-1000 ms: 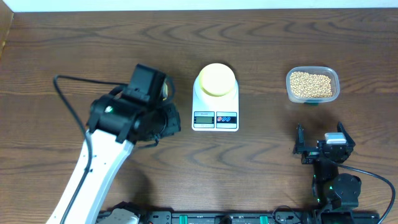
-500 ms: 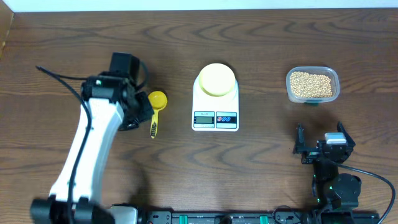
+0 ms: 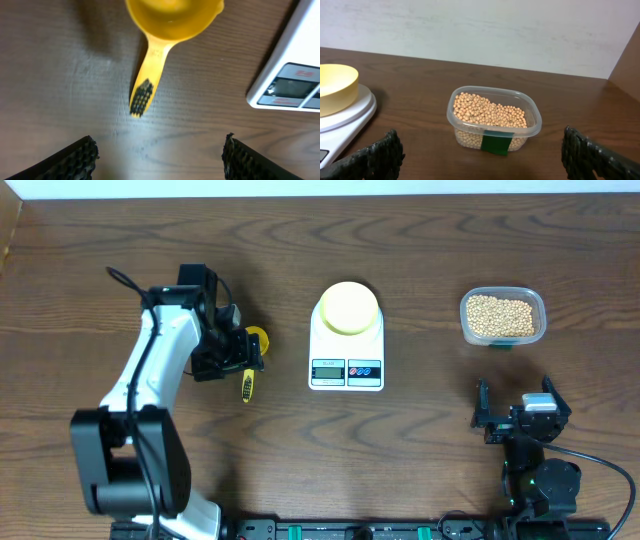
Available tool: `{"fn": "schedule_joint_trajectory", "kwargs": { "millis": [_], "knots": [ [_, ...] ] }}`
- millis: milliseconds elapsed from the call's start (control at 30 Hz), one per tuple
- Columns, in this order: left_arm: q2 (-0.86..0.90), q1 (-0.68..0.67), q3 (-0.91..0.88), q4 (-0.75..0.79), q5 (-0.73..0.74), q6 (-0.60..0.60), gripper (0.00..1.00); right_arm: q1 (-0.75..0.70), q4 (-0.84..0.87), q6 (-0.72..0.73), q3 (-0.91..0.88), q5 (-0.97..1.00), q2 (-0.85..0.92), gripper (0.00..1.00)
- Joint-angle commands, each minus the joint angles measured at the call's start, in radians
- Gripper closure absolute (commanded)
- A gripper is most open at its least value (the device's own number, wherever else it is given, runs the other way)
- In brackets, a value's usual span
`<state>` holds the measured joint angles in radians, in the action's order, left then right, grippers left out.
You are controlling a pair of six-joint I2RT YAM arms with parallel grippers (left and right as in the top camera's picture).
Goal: Scoop item into bowl and weigh 50g on scale
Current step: 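Lower the left gripper and close it on the yellow scoop handle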
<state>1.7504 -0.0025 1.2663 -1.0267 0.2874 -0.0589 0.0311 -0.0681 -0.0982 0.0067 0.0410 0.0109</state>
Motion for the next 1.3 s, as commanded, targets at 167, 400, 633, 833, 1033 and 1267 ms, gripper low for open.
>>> {"fn": "schedule_joint_trajectory", "kwargs": {
  "millis": [167, 400, 633, 833, 1033, 1267],
  "knots": [
    [0.106, 0.004, -0.005, 0.024, 0.095, 0.141, 0.19, 0.005, -0.004, 0.007, -0.002, 0.005, -0.005, 0.01],
    [0.118, 0.004, -0.053, 0.119, 0.095, 0.169, 0.18, 0.005, -0.004, 0.007, -0.002, 0.005, -0.005, 0.01],
    [0.118, 0.013, -0.172, 0.269, 0.094, 0.171, 0.19, 0.005, -0.004, 0.007, -0.002, 0.005, -0.005, 0.01],
    [0.118, 0.020, -0.218, 0.364, 0.098, 0.171, 0.32, 0.005, -0.003, 0.007, -0.001, 0.005, -0.005, 0.01],
    [0.118, 0.019, -0.223, 0.360, 0.098, 0.171, 0.47, 0.005, -0.004, 0.007, -0.001, 0.005, -0.005, 0.01],
    [0.118, 0.019, -0.223, 0.359, 0.098, 0.171, 0.52, 0.005, -0.003, 0.007, -0.002, 0.005, -0.005, 0.01]
  ]
}}
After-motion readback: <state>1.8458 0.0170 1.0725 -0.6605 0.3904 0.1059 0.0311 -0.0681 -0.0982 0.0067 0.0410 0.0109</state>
